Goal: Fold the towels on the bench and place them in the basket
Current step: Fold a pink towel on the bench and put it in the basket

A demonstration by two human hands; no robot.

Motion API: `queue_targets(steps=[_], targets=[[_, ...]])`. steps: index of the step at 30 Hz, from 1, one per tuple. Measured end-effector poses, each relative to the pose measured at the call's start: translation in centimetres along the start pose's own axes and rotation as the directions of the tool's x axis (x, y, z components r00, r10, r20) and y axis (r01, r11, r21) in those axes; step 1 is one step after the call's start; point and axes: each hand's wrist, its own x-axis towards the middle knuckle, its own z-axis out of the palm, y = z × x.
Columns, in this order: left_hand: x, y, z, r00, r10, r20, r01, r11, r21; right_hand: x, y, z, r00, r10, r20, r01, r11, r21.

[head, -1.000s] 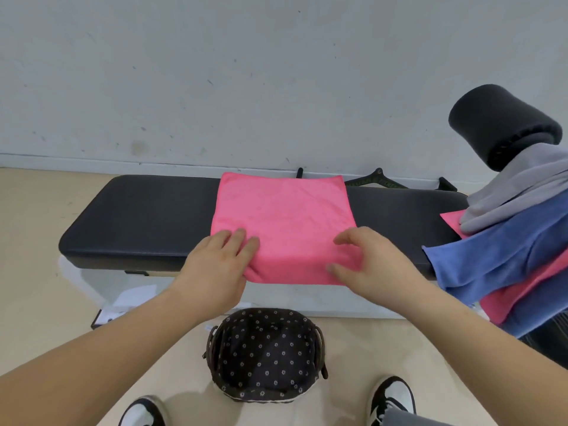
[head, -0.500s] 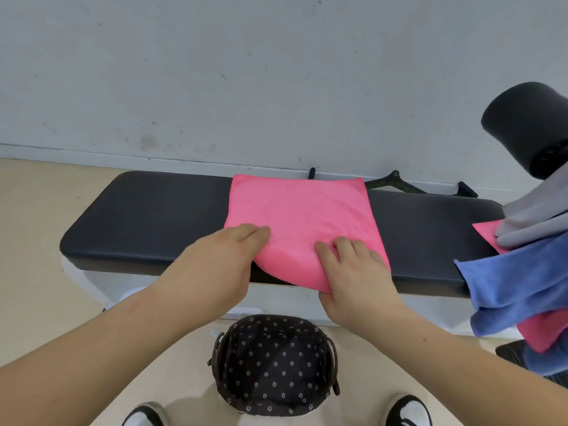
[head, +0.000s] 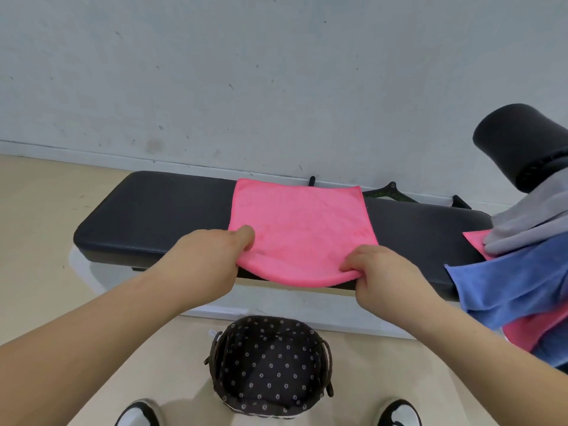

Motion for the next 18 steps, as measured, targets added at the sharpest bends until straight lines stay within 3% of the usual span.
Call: queue_targets(steps=[5, 9, 11, 14, 16, 18], targets=[[-0.5, -1.4, -0.2, 0.997, -0.013, 0.07, 0.029, 0.972, -0.231, -0.2, 0.9, -2.5, 0.988, 0.12, 0.096, -0.124, 0.992, 0.031], [-0.4, -1.4, -1.4, 0.978, -0.124, 0.17, 0.201, 0.789, -0.581, -0.9, 1.8, -4.3, 0.979, 0.117, 0.166, -0.166, 0.931, 0.326], [-0.3, -1.5, -1.8, 0.967, -0.182, 0.18, 0.256, 0.655, -0.711, -1.1, 2.4, -4.9, 0.963, 0.201, 0.181, -0.266, 0.817, 0.512], [0.0, -1.4, -2.3, 0.945, -0.264, 0.193, 0.309, 0.53, -0.79, -0.5, 3.4, -4.6, 0.934, 0.314, 0.17, -0.333, 0.595, 0.732], [0.5, -1.5, -2.1, 0.93, -0.312, 0.196, 0.336, 0.497, -0.8, 0.3, 3.8, -3.6, 0.911, 0.386, 0.149, -0.337, 0.484, 0.807], [1.4, -1.5, -1.7, 0.921, -0.347, 0.177, 0.348, 0.531, -0.773, 1.3, 4.2, -2.4, 0.889, 0.444, 0.111, -0.323, 0.436, 0.84]])
